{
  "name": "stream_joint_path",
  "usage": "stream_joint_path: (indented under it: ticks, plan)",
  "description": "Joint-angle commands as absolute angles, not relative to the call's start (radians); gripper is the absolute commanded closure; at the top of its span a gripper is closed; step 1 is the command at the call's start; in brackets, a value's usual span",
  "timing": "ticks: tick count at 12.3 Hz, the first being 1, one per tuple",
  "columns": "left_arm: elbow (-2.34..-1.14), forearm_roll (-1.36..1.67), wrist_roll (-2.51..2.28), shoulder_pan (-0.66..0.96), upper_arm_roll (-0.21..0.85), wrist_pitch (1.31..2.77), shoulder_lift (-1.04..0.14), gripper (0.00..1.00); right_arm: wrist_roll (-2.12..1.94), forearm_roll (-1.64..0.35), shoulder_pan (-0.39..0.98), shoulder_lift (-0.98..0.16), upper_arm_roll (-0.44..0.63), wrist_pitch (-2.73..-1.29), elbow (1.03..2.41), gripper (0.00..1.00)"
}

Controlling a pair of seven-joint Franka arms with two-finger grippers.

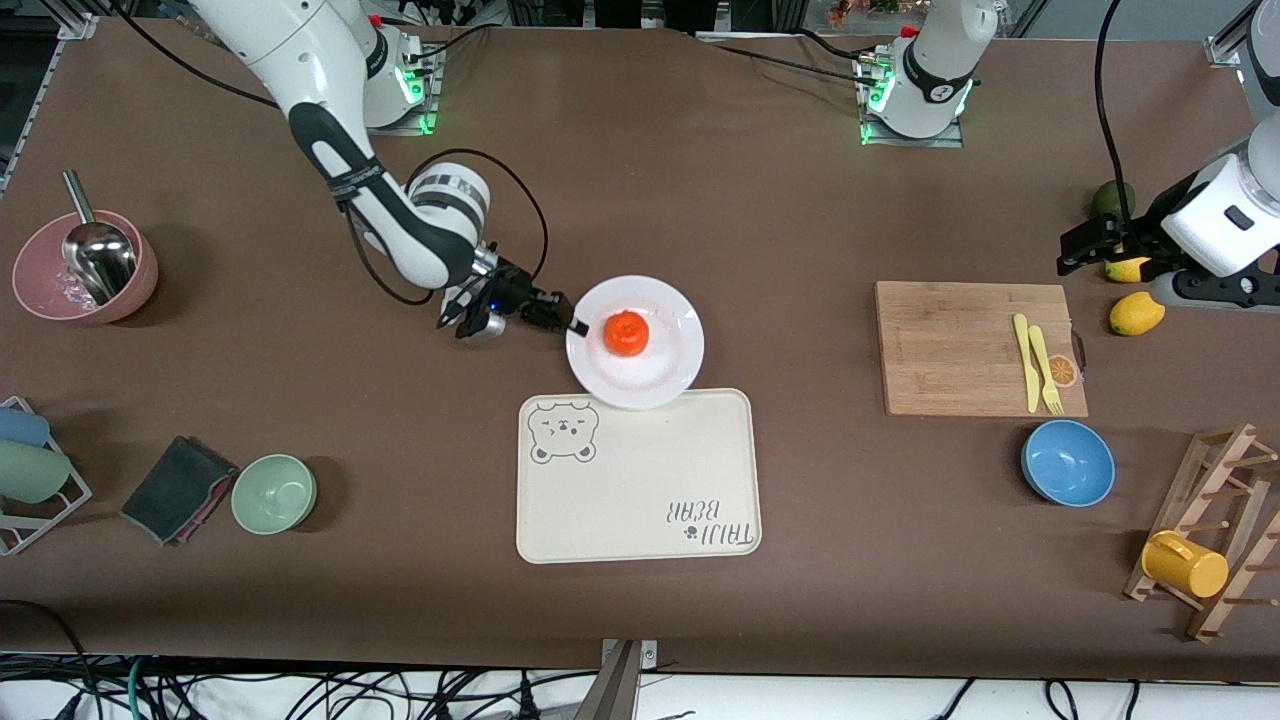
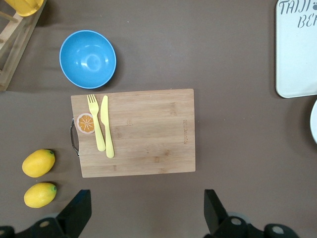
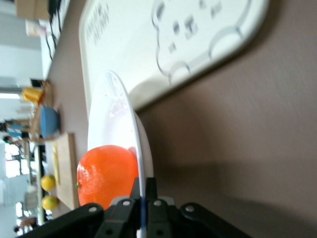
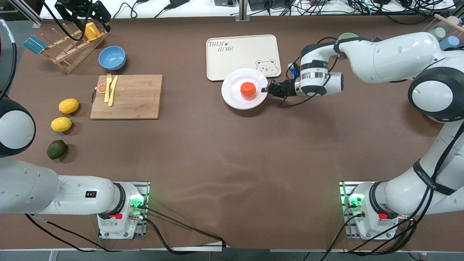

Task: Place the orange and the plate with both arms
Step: 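Slide the plate with the right gripper onto the bear tray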

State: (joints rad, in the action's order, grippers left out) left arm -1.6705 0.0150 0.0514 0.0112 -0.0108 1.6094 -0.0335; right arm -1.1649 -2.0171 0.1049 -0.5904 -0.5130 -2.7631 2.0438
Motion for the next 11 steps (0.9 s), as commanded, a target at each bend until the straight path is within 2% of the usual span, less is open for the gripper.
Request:
stream_joint_path:
  ticks: [1,4,8,11]
  plan:
    - [-1.651,0.035,0.075,0.014,-0.014,1.603,-0.043,0.0,-0.989,-1.93,0.095,-0.666,-0.523,-2.781,1.867,1.0]
    - [-1.651,0.035,0.075,0.014,-0.014,1.603,-0.043,0.0,-0.784,-1.717,0.104,-0.786,-0.522,-2.786,1.67,1.0]
    - [-1.651,0.035,0.075,0.014,-0.014,1.601,-0.044,0.0,-0.765,-1.626,0.199,-0.997,-0.437,-2.799,1.426,1.0]
    - [-1.651,0.035,0.075,0.015,-0.014,1.601,-0.046,0.0,-0.764,-1.612,0.192,-0.997,-0.42,-2.798,1.422,1.0]
